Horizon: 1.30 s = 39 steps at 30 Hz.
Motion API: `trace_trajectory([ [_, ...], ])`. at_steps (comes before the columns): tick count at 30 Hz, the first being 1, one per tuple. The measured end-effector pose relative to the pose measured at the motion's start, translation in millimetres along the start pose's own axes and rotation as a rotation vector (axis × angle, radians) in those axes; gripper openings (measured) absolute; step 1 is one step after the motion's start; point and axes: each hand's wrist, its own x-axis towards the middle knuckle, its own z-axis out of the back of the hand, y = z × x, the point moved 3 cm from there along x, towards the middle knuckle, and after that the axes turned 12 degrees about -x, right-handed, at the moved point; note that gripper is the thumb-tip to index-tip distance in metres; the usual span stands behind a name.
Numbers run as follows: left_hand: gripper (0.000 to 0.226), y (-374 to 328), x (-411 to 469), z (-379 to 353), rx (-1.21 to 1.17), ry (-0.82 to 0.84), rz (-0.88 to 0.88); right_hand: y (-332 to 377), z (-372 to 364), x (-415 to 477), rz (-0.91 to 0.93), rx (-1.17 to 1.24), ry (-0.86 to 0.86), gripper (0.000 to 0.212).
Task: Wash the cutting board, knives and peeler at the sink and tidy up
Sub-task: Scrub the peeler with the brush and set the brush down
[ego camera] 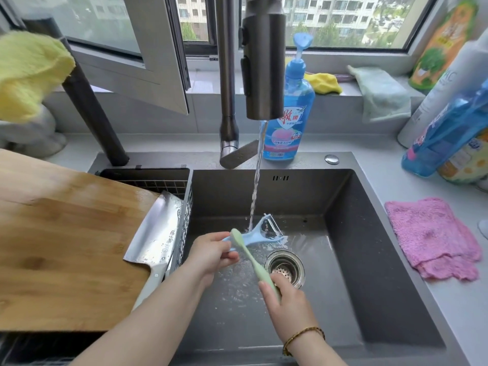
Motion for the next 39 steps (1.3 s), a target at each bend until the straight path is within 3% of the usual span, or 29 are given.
trace_trajectory([
  [4, 0.019, -1.2, -4.7, -1.6, -0.121, -0.026, -0.006, -9.3, 11.8, 9.0, -0.122, 0.058, -0.067, 0.013],
  [8, 0.015, -3.5, -2.5, -1.6, -0.067, 0.002, -0.017, 0.6, 4.0, -0.9, 0.015, -0.04, -0.032, 0.02],
  [10, 0.008, -3.3, -4.9, -2.8, -0.042, 0.03, -0.011, -1.9, 8.0, 3.3, -0.04, -0.022, -0.072, 0.024],
  [12, 0.012, -3.4, -8.7, -4.1, -0.034, 0.043, -0.015, -6.0, 14.1, 8.1, -0.103, 0.005, -0.103, 0.026],
  [17, 0.01, -9.0, -10.0, -2.9, -0.099, 0.098, -0.014, 0.9, 9.3, 0.2, 0.037, -0.044, -0.052, 0.019],
  [20, 0.013, -9.1, -14.0, -4.0, -0.13, 0.104, -0.01, -7.2, 17.5, 9.4, -0.092, 0.003, -0.11, 0.021],
  [25, 0.011, -13.5, -13.1, -2.2, -0.168, 0.11, 0.001, 4.4, 9.7, 1.5, 0.054, -0.086, -0.061, 0.022],
  [29, 0.008, -11.0, -14.6, 1.5, -0.179, 0.059, -0.001, -11.1, 22.4, 14.2, -0.103, 0.057, -0.122, 0.021],
  [34, 0.01, -10.2, -13.9, 6.8, -0.196, 0.027, -0.003, -6.3, 28.4, 10.9, -0.128, 0.43, -0.213, 0.029],
  [39, 0.009, -10.0, -16.9, 3.1, -0.192, 0.035, 0.024, 4.1, 27.5, 14.6, -0.092, 0.417, -0.068, 0.025],
])
